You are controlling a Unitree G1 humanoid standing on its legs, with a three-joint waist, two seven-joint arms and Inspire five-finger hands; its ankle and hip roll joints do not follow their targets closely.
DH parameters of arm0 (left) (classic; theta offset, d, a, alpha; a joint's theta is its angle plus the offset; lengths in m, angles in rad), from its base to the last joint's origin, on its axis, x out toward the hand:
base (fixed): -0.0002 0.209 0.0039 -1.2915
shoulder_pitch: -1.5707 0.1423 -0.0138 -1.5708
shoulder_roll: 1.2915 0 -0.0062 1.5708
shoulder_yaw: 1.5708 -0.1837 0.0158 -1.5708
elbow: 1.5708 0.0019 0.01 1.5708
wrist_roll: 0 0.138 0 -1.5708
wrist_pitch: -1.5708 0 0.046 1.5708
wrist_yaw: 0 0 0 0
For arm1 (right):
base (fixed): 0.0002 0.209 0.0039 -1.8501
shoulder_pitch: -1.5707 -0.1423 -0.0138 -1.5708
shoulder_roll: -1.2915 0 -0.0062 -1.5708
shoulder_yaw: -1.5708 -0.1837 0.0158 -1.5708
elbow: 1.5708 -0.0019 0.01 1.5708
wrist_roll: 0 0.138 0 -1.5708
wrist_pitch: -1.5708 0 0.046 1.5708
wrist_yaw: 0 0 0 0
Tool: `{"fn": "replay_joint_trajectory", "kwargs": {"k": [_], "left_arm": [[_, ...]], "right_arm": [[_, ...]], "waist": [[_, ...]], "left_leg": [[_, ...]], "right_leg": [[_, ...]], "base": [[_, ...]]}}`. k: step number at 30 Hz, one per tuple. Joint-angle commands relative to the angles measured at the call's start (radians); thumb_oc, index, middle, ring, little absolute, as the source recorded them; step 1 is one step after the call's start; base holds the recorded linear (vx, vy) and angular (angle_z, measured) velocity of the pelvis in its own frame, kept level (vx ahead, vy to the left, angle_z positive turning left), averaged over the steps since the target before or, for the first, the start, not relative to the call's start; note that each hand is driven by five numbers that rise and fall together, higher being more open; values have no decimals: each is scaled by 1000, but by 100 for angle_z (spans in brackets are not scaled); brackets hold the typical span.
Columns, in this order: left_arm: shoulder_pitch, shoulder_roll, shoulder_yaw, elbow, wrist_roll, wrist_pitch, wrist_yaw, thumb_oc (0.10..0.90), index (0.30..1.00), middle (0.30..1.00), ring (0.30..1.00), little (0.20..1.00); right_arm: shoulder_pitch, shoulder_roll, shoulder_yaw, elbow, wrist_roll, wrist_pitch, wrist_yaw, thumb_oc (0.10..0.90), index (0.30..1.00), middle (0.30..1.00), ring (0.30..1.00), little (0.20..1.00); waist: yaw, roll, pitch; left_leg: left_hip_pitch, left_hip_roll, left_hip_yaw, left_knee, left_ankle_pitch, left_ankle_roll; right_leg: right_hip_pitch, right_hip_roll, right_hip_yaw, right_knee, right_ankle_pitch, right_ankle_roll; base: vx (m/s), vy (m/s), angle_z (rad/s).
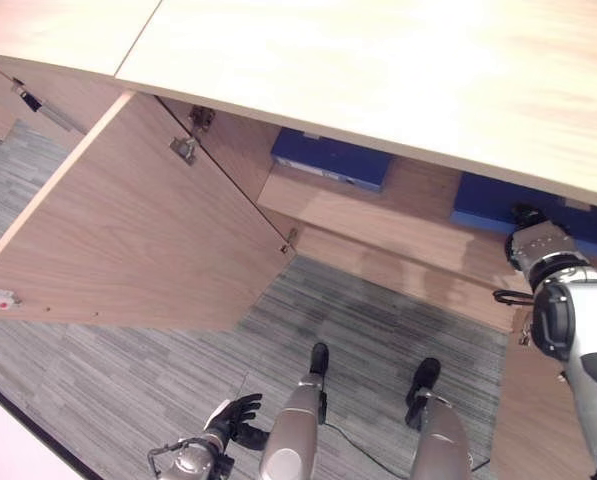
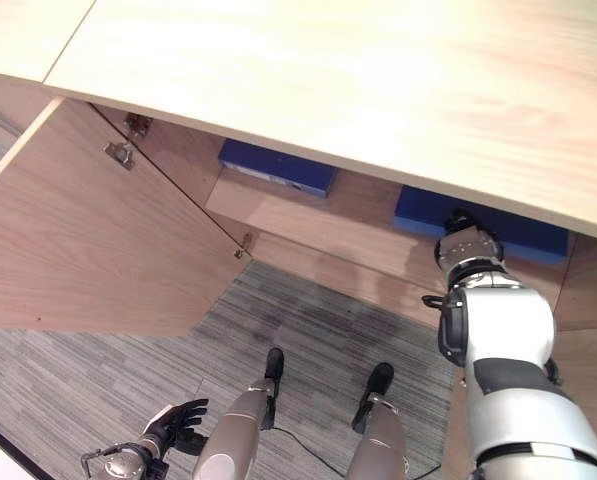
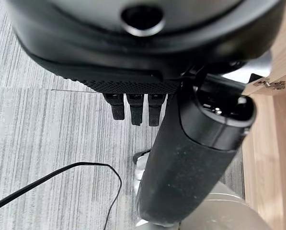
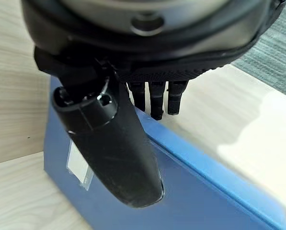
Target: Put the empty folder in the office cabinet
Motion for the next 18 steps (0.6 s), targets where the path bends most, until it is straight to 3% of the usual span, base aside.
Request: {"fn": "replay_joint_trajectory", "kwargs": {"k": [1, 6, 18], "left_arm": [[-41, -3, 1, 68, 7, -6, 23, 800, 900, 900, 900, 900], [-46, -14, 5, 81, 10, -4, 20, 800, 900, 900, 900, 900], [-76, -74, 53, 134, -24, 11, 6, 800, 900, 900, 900, 900]], "right_arm": [[10, -21, -29, -50, -39, -70, -5, 800, 900, 900, 900, 900], [34, 11, -40, -69, -9, -88, 13, 800, 900, 900, 900, 900], [221, 232, -71, -258, 79, -200, 136, 800, 900, 900, 900, 900]], "waist": [[22, -5, 9], [22, -6, 3], [-10, -8, 1]], "left_leg": [[34, 45, -3, -27, -73, -56], [53, 50, -3, -49, -63, -57], [110, 65, 12, -124, -32, -60]], "right_leg": [[122, -21, 12, 8, -170, 85], [140, -21, 10, -6, -165, 88], [168, -14, 16, -46, -144, 95]], "base": [[0, 0, 0], [-1, 1, 3], [-5, 6, -3]]}}
